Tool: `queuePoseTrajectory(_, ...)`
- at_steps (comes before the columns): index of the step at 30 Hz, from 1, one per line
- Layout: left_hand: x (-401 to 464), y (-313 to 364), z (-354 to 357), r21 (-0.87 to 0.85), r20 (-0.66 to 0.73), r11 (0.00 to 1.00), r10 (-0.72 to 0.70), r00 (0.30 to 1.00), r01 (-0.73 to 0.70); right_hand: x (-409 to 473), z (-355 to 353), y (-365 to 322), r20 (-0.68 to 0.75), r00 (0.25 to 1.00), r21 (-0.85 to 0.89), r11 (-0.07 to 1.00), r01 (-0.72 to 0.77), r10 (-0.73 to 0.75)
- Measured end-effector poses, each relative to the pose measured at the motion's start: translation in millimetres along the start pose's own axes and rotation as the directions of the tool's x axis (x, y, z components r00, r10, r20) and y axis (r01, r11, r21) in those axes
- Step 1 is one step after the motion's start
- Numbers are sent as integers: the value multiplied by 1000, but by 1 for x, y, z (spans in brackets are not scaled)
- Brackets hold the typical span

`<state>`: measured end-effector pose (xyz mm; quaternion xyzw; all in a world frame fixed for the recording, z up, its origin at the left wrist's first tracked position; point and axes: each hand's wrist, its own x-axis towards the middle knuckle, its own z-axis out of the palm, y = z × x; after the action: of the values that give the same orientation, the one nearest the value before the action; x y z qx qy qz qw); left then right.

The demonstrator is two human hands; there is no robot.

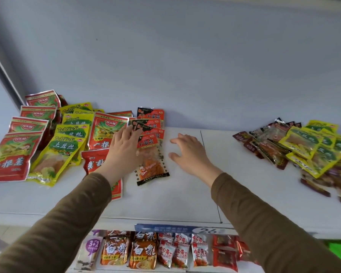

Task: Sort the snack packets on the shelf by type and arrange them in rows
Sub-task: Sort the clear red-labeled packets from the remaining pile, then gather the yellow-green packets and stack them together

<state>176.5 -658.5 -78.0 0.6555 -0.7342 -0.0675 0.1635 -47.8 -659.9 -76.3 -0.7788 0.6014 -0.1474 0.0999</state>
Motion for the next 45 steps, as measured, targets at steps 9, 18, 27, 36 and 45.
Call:
queuePoseTrajectory(9, -4, 86, 16, -10, -7, 987, 162, 987, -162, -48, -49, 77, -47, 998, -115, 993, 34, -40)
queuePoseTrajectory(18, -4, 246, 74, -130, 36, 981, 149, 988, -144, -109, -103, 224, -36, 998, -180, 982, 50, -58)
queuePoseTrajectory(27, -2, 335, 112, -197, 134, 972, 158, 978, -130, -131, -137, 306, -47, 999, -101, 995, 17, -22)
queuePoseTrajectory(36, 28, 396, 141, -317, 130, 927, 253, 959, -201, -142, -170, 375, -145, 970, -68, 976, -205, 194)
queuePoseTrajectory(45, 66, 470, 171, -251, 190, 924, 340, 921, -289, -140, -185, 444, -121, 803, 575, 701, -422, 583)
